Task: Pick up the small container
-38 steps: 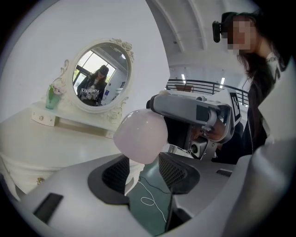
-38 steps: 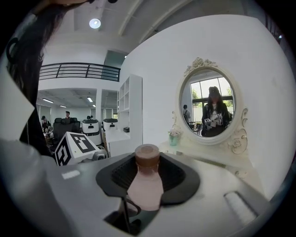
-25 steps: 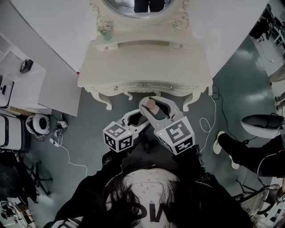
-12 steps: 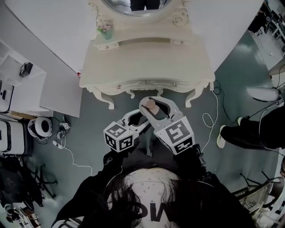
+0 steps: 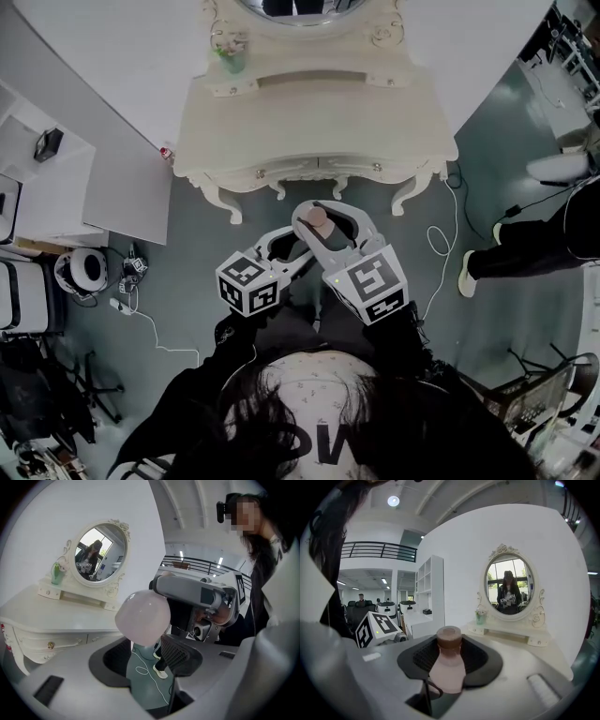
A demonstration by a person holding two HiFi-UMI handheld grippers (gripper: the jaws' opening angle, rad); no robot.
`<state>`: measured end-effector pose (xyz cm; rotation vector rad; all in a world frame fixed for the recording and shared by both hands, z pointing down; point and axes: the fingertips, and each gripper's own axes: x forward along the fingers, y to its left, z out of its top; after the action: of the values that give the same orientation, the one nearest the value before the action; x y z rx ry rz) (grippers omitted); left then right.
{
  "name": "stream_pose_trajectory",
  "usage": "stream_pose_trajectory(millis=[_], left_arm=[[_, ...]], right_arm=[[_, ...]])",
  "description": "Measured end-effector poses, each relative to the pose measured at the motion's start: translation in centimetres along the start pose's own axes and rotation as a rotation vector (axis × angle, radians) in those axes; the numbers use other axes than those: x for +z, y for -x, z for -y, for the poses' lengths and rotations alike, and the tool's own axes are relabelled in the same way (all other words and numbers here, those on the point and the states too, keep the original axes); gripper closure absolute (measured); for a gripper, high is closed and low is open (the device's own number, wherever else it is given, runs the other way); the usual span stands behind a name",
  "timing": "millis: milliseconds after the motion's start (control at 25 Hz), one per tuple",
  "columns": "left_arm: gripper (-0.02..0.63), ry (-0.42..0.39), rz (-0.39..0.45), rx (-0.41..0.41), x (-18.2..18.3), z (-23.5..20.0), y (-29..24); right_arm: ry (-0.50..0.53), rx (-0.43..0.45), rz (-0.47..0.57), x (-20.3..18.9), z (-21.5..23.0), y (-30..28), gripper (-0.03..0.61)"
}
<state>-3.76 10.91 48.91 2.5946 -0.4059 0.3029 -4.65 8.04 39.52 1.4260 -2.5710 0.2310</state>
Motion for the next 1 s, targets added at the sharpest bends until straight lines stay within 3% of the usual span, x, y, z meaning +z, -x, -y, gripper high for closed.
stream_pose_trajectory(millis=[520, 1000], left_arm=[[0.431, -0.009, -0.015, -0.039, -1.7, -1.5, 6.0], [0.431, -0.016, 0.0, -0.053, -2.0, -1.9, 8.4]], right_arm=[[0.009, -0.044, -0.016, -0.3, -5.8, -2.6, 0.433], [0.035, -0.056, -0.02, 0.0, -8.3, -3.4, 0.433]])
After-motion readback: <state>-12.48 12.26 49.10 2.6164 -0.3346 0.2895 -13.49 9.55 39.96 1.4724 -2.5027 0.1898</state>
